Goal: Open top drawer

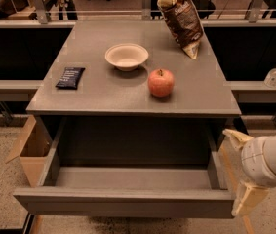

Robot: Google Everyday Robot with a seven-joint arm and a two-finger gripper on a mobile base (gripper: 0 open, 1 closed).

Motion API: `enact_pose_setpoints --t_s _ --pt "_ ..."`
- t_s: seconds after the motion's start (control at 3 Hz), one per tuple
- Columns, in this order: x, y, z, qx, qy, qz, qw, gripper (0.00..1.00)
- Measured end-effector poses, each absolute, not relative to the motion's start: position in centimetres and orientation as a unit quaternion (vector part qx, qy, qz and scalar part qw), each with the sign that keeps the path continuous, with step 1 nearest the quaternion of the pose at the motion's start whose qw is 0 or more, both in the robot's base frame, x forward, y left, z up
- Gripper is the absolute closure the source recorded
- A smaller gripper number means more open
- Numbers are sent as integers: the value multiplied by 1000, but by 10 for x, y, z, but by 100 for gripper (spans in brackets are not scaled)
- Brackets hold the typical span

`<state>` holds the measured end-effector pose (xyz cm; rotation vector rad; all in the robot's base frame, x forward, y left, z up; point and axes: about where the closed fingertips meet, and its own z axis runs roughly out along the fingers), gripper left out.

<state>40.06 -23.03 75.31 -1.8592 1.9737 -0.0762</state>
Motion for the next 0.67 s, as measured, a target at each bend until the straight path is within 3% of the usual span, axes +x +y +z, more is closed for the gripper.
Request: enact_pose_setpoints --t_s 0.67 --pt "418 -314 801 -618 748 -61 236 0"
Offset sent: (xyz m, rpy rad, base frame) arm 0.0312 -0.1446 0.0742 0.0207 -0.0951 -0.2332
